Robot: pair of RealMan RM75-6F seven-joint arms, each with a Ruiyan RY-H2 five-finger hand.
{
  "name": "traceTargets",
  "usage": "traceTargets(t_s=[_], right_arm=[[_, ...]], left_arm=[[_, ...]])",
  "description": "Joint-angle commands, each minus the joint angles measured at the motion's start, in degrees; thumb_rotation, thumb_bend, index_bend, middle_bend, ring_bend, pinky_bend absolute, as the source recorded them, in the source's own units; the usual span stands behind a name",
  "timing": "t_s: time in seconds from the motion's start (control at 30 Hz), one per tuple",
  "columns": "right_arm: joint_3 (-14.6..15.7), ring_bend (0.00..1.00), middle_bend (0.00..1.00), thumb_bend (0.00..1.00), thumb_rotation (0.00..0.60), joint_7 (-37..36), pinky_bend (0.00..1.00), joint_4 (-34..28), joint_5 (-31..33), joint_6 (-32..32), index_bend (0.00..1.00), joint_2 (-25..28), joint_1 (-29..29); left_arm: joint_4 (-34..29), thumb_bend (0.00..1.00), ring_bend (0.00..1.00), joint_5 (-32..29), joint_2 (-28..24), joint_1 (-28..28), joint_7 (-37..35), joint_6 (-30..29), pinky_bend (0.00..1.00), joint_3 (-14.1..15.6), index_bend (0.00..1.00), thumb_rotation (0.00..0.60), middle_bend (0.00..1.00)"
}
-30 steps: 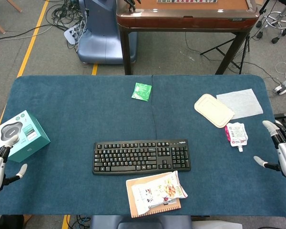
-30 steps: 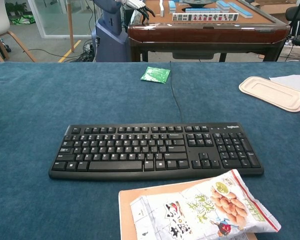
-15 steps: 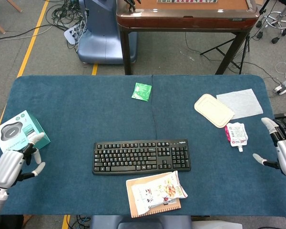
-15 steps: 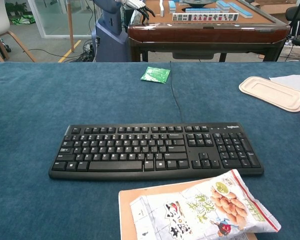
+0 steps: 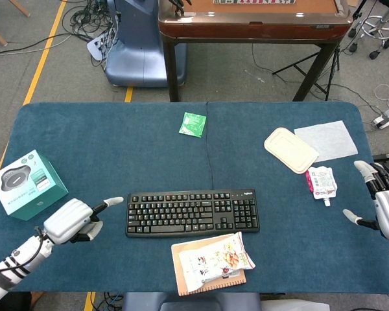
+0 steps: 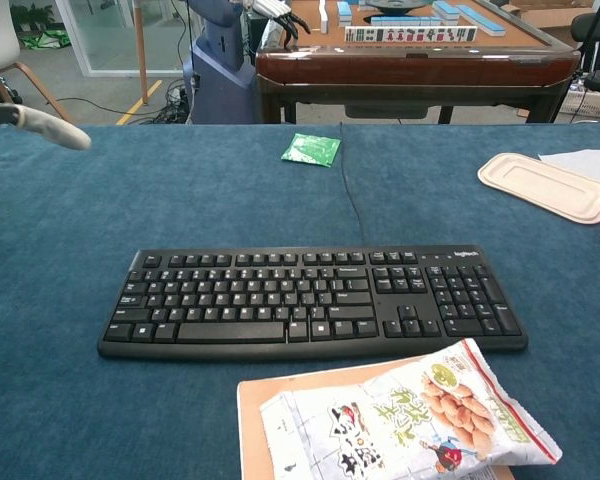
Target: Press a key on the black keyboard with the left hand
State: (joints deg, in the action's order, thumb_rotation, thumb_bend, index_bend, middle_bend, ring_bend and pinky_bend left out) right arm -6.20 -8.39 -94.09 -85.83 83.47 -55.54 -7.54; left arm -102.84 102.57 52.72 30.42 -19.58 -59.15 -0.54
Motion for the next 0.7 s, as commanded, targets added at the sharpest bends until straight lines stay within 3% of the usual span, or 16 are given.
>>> traceTargets(t_s=[0.03, 0.27, 0.7], right_arm=[[0.1, 0.08, 0.13, 0.11, 0.6, 0.0, 0.07, 0.2, 0.2, -0.3, 0.05, -0.1, -0.1], [0.0, 0.08, 0.13, 0.11, 0.6, 0.1, 0.07, 0.5, 0.8, -0.6, 0.05, -0.2, -0.1], [0.1, 0.08, 0.13, 0.11, 0.6, 0.5, 0.07, 0.5, 1.3, -1.2, 0.05, -0.3, -0.2]], left_arm=[[-1.3, 0.59, 1.0, -2.1, 1.3, 5.1, 1.5, 7.1, 1.0, -0.8, 0.09, 0.6, 0.96], [-0.7, 0.59, 1.0, -8.8, 4.9, 11.3, 6.6, 17.8, 1.0, -2.3, 0.03, 0.6, 0.97], [2.1, 0.6, 1.0, -20.5, 11.7, 19.2, 16.6, 28.2, 1.0, -4.7, 0.05, 0.6, 0.99]])
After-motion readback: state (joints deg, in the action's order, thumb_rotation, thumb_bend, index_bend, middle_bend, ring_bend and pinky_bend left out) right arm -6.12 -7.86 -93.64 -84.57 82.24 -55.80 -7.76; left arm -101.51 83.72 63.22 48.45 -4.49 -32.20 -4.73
